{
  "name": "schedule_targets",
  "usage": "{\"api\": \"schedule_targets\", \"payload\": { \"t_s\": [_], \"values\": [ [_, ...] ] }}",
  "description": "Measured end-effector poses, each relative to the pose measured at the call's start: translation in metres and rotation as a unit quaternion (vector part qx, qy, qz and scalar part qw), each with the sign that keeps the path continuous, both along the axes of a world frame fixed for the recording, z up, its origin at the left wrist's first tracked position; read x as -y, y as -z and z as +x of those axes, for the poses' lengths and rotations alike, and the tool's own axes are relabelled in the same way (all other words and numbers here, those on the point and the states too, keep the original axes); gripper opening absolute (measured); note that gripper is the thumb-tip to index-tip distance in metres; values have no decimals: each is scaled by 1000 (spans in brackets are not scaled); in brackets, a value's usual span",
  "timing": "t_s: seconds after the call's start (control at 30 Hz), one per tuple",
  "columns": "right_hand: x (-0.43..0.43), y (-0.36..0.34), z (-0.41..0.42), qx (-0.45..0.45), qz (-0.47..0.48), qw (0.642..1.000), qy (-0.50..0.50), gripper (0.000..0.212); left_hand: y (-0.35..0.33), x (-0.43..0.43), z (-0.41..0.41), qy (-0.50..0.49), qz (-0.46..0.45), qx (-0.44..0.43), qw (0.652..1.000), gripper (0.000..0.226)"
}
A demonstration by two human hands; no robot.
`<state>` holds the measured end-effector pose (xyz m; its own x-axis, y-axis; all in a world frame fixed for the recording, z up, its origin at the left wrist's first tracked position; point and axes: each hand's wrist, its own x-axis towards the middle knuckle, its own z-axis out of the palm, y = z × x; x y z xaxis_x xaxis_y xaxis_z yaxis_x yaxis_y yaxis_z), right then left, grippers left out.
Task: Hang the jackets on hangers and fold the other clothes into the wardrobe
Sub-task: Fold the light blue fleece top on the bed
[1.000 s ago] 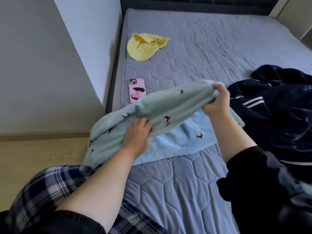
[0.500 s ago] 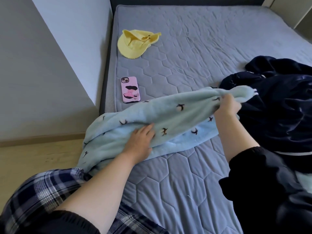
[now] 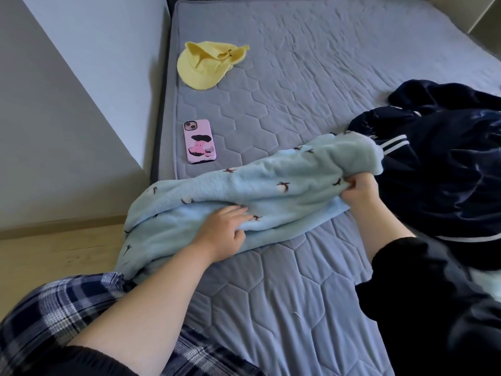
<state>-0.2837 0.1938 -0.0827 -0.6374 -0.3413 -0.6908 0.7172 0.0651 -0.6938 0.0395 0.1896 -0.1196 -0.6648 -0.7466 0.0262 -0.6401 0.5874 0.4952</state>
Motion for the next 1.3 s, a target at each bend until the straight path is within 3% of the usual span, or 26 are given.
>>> {"api": "schedule_targets", "payload": {
  "t_s": [0.07, 0.13, 0.2, 0.27, 0.37, 0.47, 0.53, 0.57, 0.63, 0.7, 0.8, 0.9, 0.97, 1.0, 1.13, 1.23, 1.27, 1.3],
  "values": [
    [-7, -4, 5, -64, 78, 994, -44, 19, -2, -3, -4, -11, 8, 28, 1000, 62],
    [-11, 10, 6, -175, 142, 970, -88, 40, -2, -4, -7, -17, -18, 35, 999, 66],
    [-8, 18, 7, -289, 220, 929, -68, 65, -5, -3, -9, -10, -43, 55, 997, 69],
    [0, 14, 14, -454, 307, 829, -110, 82, -7, 1, -9, 1, -50, 63, 997, 65],
    [11, 17, 26, -638, 302, 665, -244, 83, -19, 13, -11, -36, -40, -18, 998, 52],
    [23, 18, 36, -686, 255, 578, -362, 56, -28, 31, -13, -94, -101, -86, 987, 45],
    [30, 22, 41, -651, 257, 532, -478, 43, -28, 35, -13, -73, -59, -32, 995, 41],
    [30, 28, 42, -624, 267, 511, -527, 45, -27, 33, -14, -45, -25, 36, 998, 40],
    [27, 41, 42, -595, 278, 501, -564, 53, -19, 26, -18, 20, -20, 183, 983, 42],
    [26, 47, 39, -596, 294, 492, -562, 59, -12, 18, -22, 44, -47, 228, 972, 31],
    [26, 45, 35, -591, 322, 484, -559, 65, -24, 20, -35, -3, -1, 159, 987, 17],
    [26, 40, 28, -602, 326, 519, -511, 63, -54, 29, -45, -92, 37, -6, 995, 26],
    [23, 39, 21, -609, 322, 538, -486, 62, -60, 29, -45, -100, 46, -60, 992, 21],
    [21, 41, 18, -606, 312, 543, -490, 61, -56, 26, -45, -78, 66, -43, 994, 20],
    [12, 47, 10, -593, 276, 527, -543, 59, -7, -7, -45, 69, 141, 197, 968, 17],
    [13, 32, 2, -646, 293, 509, -488, 57, -3, -7, -50, 46, 143, 204, 968, 16],
    [15, 27, 0, -659, 315, 514, -450, 58, -5, -5, -52, 36, 153, 192, 969, 19],
    [16, 23, -3, -651, 337, 542, -412, 59, -8, -3, -53, 25, 165, 182, 969, 21]
  ]
}}
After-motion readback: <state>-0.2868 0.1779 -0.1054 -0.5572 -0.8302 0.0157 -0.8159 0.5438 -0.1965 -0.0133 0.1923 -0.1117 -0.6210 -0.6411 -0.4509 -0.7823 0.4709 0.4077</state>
